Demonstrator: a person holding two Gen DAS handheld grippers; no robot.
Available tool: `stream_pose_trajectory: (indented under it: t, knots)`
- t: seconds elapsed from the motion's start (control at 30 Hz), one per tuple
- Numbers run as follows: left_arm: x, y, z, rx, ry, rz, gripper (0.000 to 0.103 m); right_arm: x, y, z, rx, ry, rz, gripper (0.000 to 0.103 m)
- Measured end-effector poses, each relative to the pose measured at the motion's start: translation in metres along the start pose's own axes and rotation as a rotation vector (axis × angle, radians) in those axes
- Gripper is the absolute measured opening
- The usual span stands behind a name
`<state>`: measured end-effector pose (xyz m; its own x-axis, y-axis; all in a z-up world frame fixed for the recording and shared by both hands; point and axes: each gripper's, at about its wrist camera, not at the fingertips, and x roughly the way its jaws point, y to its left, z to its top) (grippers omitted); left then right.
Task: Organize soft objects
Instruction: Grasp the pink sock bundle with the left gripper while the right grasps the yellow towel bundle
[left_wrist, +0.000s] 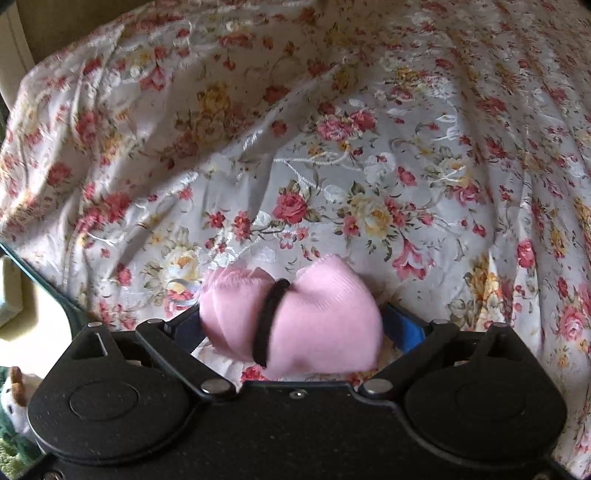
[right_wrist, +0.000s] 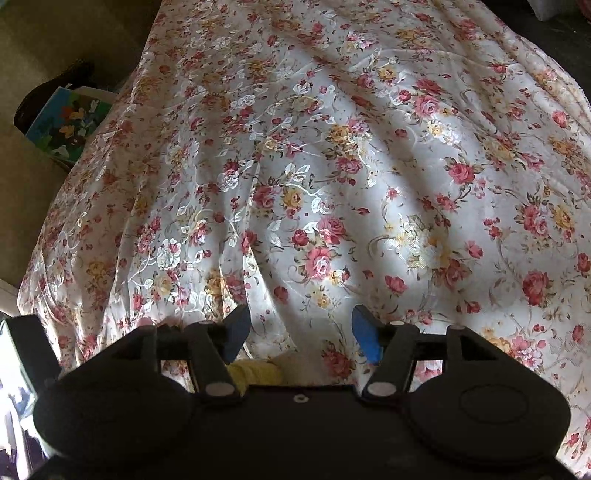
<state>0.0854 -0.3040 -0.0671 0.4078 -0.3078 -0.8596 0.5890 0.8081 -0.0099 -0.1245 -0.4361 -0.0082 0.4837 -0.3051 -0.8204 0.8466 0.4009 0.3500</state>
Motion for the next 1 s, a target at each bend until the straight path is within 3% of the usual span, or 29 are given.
stream_pose_trajectory:
  t: [0.37, 0.5, 0.53, 0.87, 0.93, 1.0]
  knots:
    - [0.001, 0.002, -0.006, 0.008, 0.039, -0.056, 0.096, 0.005, 0.001, 0.001, -0.011, 0.002, 0.007, 0.062]
    - [-0.011, 0.001, -0.008, 0.036, 0.030, -0.085, 0.063, 0.004, 0.001, 0.001, -0.021, -0.003, 0.010, 0.063]
    - [-0.015, 0.001, -0.008, 0.035, 0.033, -0.083, 0.060, 0.004, 0.001, 0.001, -0.026, -0.003, 0.013, 0.063]
    - [-0.073, 0.017, -0.035, 0.062, 0.052, -0.104, 0.059, 0.000, 0.021, -0.009, -0.173, 0.010, 0.094, 0.066]
    - [-0.088, 0.023, -0.040, 0.068, 0.042, -0.104, 0.060, 0.000, 0.029, -0.014, -0.225, 0.031, 0.128, 0.080]
    - [-0.101, 0.032, -0.044, 0.063, 0.036, -0.096, 0.060, 0.001, 0.038, -0.022, -0.274, 0.052, 0.149, 0.083]
